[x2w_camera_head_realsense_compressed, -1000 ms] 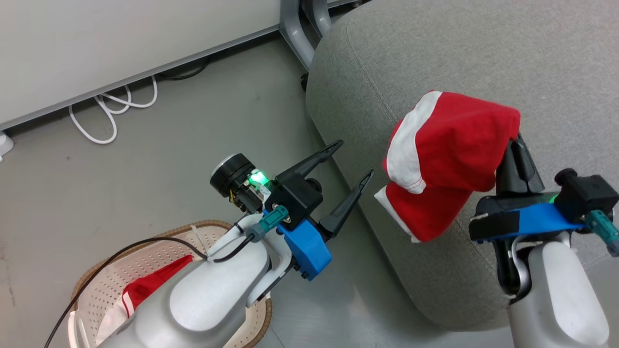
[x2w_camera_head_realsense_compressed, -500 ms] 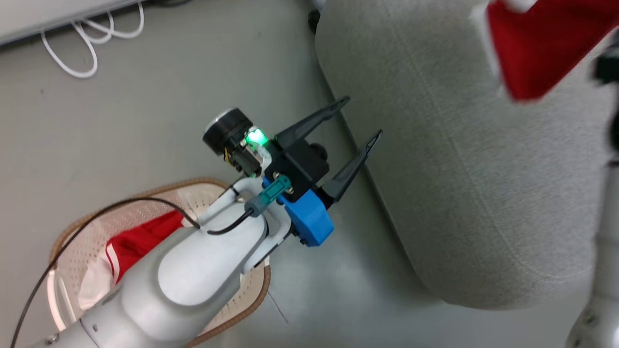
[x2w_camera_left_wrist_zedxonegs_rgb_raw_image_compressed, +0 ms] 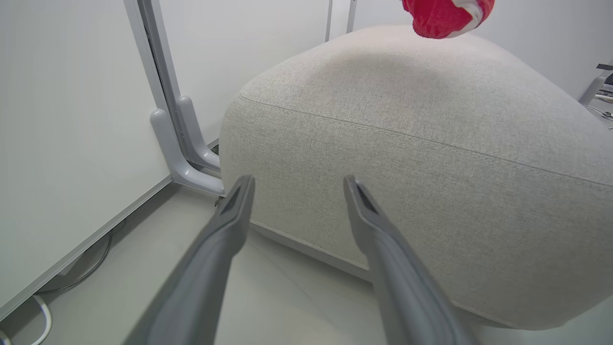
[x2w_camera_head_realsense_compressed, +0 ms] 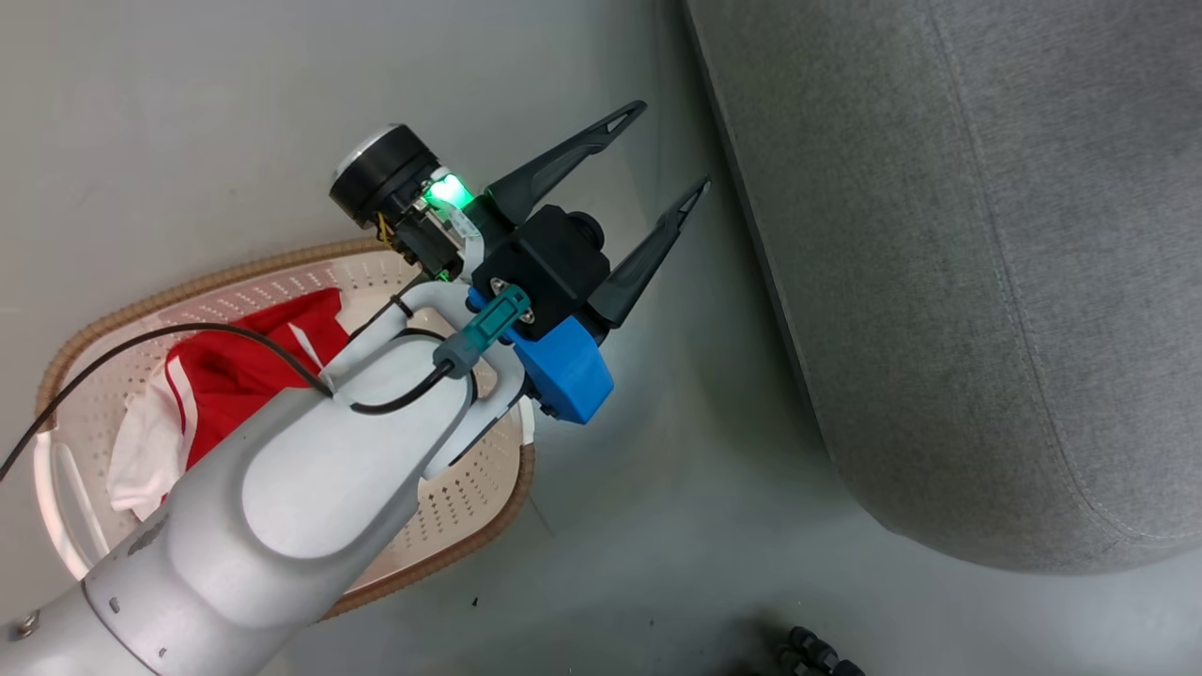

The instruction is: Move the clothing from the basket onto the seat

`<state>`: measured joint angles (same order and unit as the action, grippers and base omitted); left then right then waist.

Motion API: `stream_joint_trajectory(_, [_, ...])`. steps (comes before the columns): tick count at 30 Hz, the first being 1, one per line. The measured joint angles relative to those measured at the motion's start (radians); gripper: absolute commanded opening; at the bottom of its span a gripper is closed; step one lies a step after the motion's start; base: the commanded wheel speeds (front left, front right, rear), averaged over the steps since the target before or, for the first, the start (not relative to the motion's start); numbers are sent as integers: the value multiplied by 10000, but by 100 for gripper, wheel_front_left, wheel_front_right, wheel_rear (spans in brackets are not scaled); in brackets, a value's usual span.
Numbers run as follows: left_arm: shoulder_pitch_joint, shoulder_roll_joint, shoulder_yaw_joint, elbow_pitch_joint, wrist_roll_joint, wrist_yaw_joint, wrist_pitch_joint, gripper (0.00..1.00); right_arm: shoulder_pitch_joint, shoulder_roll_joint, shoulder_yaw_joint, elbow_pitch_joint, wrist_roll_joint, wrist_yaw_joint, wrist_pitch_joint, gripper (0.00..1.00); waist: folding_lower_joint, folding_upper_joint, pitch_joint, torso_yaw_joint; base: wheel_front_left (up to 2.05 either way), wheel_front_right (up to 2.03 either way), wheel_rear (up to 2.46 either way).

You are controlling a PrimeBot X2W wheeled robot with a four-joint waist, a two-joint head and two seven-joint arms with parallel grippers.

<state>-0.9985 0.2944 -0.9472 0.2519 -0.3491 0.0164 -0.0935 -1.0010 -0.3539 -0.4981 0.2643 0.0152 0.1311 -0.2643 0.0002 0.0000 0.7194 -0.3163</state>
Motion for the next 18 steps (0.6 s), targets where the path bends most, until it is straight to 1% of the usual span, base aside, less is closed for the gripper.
stream_joint_trajectory(6, [-49,77,-61,-201,73,42,54,100,266,-44,-153,1321,-153,0,0,0,0,0,390,20,0,0,0])
stream_joint_trajectory(13, [-49,132,-121,-251,69,81,36,100,1115,500,-240,2598,-213,2,-2,0,-1,0,421,105,0,0,0])
stream_joint_trajectory(18, [-49,88,-165,-245,46,115,-13,100,1683,844,-244,3070,-217,2,0,0,-1,0,345,126,0,0,0])
